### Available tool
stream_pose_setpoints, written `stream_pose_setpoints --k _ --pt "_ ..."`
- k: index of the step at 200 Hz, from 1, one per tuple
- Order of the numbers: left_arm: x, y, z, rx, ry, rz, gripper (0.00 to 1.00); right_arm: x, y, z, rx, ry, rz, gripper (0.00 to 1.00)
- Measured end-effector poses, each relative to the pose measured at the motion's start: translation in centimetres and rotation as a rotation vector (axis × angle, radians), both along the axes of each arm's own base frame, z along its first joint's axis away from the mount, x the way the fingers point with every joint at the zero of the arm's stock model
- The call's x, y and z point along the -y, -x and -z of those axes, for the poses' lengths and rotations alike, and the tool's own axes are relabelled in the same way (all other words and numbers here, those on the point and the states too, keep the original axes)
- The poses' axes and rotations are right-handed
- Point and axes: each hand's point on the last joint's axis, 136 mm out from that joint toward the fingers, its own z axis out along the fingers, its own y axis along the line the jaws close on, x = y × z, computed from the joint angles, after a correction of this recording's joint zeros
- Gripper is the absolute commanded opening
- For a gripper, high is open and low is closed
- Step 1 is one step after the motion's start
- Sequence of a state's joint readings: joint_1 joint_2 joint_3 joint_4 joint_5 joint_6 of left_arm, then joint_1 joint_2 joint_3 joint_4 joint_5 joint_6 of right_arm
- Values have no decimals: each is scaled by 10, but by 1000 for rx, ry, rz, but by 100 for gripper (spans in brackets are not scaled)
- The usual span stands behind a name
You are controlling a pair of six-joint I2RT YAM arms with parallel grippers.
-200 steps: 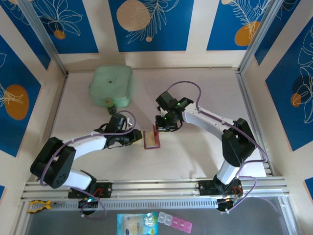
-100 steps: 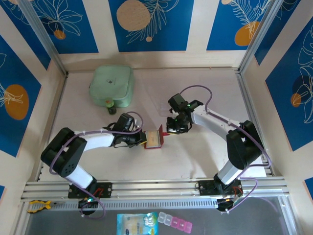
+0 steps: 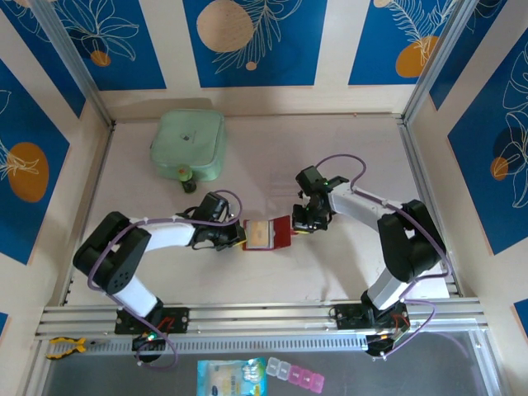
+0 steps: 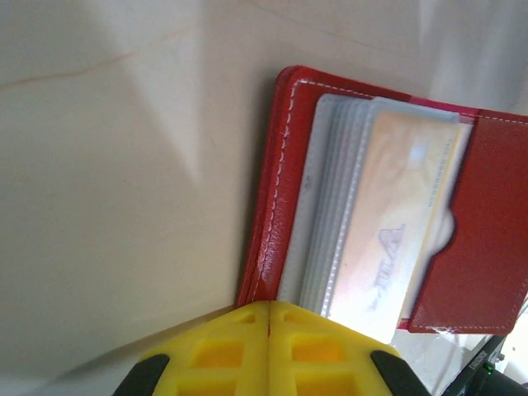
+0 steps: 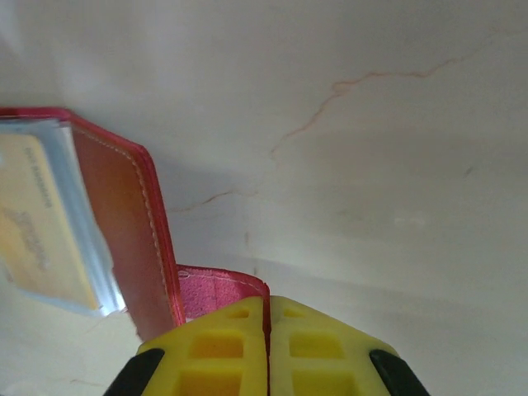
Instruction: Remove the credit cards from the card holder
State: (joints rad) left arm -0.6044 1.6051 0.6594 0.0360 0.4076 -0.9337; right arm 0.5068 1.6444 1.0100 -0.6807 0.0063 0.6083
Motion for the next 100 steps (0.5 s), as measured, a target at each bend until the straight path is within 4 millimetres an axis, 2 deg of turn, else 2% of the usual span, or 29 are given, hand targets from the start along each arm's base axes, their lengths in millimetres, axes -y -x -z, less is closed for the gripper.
stream_pose_setpoints --k 47,100 --pt "1 -1 1 -2 -1 1 3 10 1 26 -24 74 -9 4" --pt "1 -1 1 -2 -1 1 3 13 -1 28 -9 96 -24 19"
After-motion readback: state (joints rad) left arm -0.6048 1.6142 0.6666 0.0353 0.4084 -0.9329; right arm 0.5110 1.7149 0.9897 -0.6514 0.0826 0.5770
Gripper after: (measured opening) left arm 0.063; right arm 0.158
